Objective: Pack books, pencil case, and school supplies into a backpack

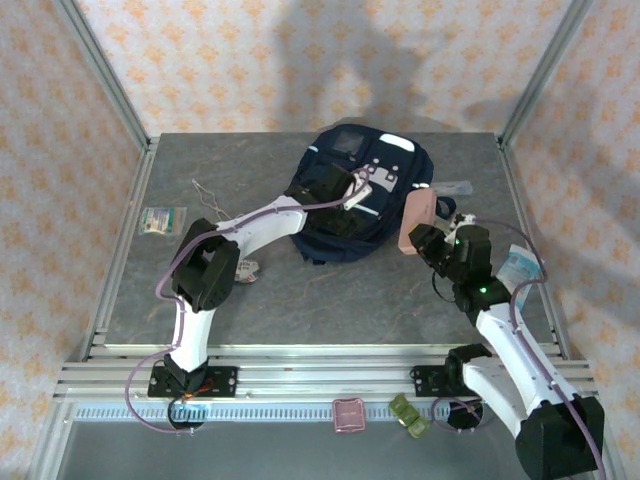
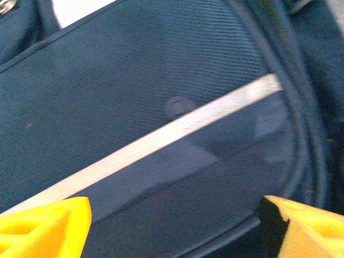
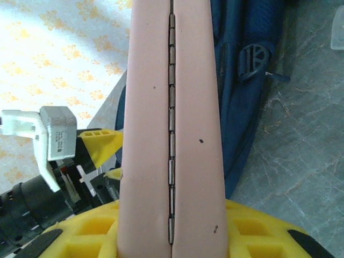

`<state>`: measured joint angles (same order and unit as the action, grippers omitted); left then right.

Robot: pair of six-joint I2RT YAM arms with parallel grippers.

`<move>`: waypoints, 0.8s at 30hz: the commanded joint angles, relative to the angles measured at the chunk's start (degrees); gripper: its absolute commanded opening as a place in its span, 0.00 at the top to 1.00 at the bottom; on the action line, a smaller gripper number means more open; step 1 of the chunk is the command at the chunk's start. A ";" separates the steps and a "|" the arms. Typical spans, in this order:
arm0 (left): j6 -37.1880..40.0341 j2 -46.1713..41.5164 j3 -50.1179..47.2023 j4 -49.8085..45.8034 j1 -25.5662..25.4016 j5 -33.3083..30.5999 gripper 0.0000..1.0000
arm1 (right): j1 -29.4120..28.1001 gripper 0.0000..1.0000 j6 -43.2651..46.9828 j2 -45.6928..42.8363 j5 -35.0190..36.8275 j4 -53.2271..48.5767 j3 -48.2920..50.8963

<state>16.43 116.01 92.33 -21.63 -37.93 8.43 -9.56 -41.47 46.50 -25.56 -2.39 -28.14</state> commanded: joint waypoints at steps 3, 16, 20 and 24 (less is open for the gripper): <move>5.34 -5.40 -6.41 3.46 -0.97 4.23 0.12 | 0.23 0.81 -0.99 0.08 -1.44 4.53 0.57; 7.33 -1.34 -7.04 11.88 -2.29 -8.96 0.19 | 0.17 0.82 -2.87 -0.55 -3.65 6.79 2.28; 8.70 1.70 -4.91 10.82 -2.39 -7.62 0.16 | 0.23 0.82 -2.92 -1.00 -3.65 6.56 2.39; 10.56 2.47 -5.88 11.54 -2.75 -6.82 0.14 | 0.18 0.82 -2.83 -0.75 -3.62 6.61 2.13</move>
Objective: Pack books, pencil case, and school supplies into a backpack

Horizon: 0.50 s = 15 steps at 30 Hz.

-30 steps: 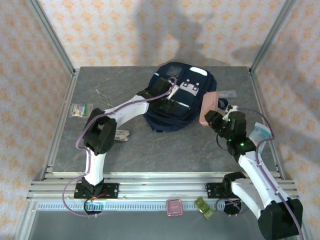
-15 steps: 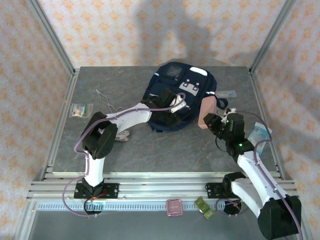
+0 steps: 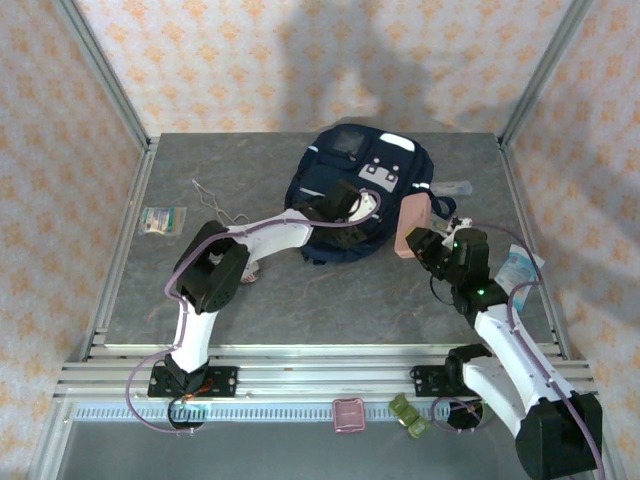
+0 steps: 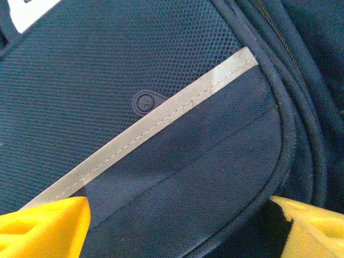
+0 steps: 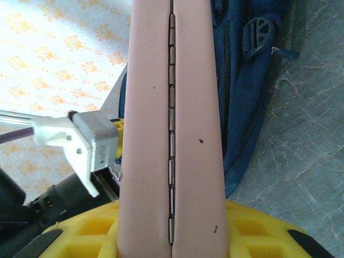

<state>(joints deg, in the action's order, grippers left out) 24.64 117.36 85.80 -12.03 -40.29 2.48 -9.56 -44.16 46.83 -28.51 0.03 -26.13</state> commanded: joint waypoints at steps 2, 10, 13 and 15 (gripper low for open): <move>2.49 1.53 0.30 3.62 -0.49 -3.93 0.15 | 0.18 0.82 -0.22 -0.88 -0.66 4.43 0.11; 4.11 3.39 1.64 6.70 -0.49 -10.13 0.88 | 0.16 0.82 -0.59 0.11 -1.38 5.64 0.20; 2.79 2.45 3.36 5.56 -0.36 -9.20 1.00 | 0.23 0.82 -0.35 0.27 -1.38 5.59 0.28; 1.52 1.17 4.33 5.58 -0.31 -9.26 1.00 | 0.16 0.83 -0.31 0.54 -1.73 5.80 0.61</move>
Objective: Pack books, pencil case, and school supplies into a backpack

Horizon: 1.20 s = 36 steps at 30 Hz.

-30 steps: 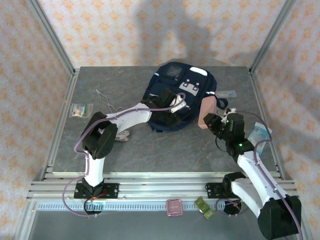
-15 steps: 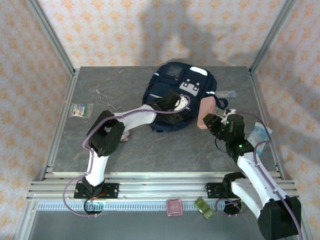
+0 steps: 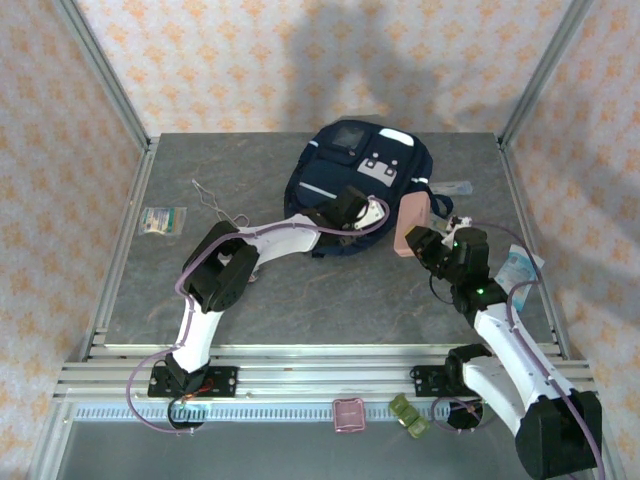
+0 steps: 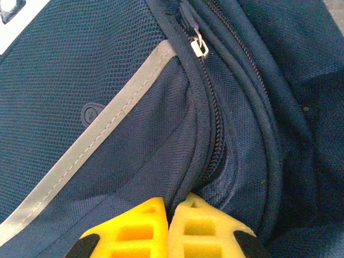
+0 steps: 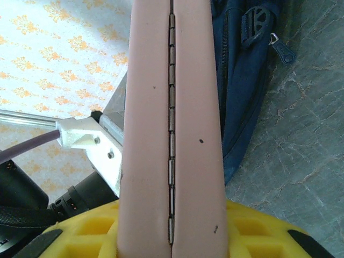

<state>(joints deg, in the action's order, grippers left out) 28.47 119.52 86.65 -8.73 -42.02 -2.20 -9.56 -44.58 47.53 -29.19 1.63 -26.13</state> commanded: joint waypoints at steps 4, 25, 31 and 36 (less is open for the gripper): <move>-4.65 -3.55 6.78 0.41 1.93 -5.20 1.00 | 0.18 0.84 0.01 0.19 -2.04 5.35 1.73; -15.04 -9.38 17.38 -5.21 2.65 -3.06 1.00 | -8.12 0.87 -5.09 25.50 -10.63 29.29 -5.31; -16.67 -17.98 2.35 0.80 2.83 -2.36 0.40 | -8.10 0.87 -8.50 28.31 -8.29 34.80 -5.83; -11.58 -25.26 -16.48 10.85 4.49 1.46 0.20 | -8.03 0.87 -7.90 27.36 -7.33 33.91 -6.11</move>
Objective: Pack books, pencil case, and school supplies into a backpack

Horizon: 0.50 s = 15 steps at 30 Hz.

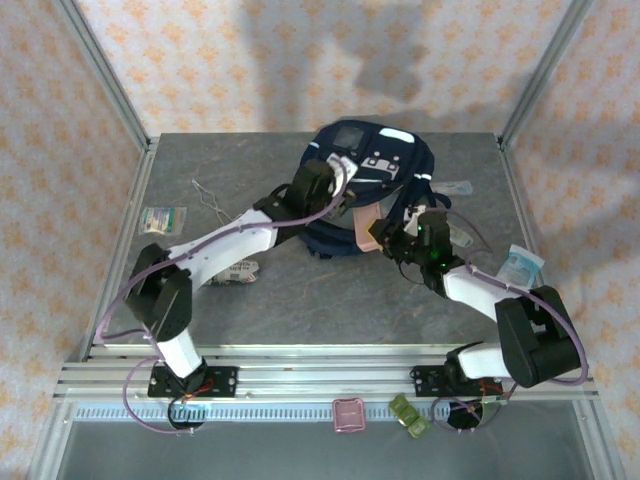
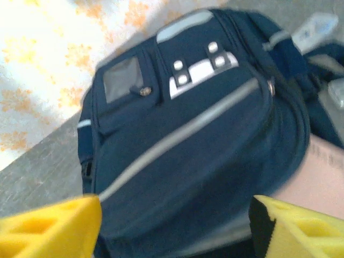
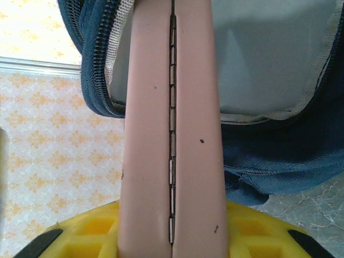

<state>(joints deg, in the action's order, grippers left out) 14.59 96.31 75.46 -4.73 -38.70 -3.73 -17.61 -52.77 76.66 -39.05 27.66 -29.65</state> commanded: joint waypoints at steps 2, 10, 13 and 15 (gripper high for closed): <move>3.57 -1.91 -7.83 7.27 2.31 4.73 0.19 | 0.02 0.87 0.46 -1.76 2.49 7.72 -2.92; 12.61 5.20 -9.80 15.69 2.20 1.43 0.17 | -0.05 0.88 0.21 -2.32 2.72 7.86 -3.40; 14.28 8.28 -9.51 21.42 1.78 -1.67 0.17 | -0.06 0.88 -0.02 -2.65 2.58 7.76 -3.40; 15.05 10.68 -8.62 24.40 1.70 -4.55 0.19 | -0.09 0.88 -0.21 -2.89 2.45 7.90 -3.24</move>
<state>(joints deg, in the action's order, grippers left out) 26.30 104.66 65.87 11.75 -36.73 -3.68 -17.61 -53.15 76.64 -38.81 27.94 -29.80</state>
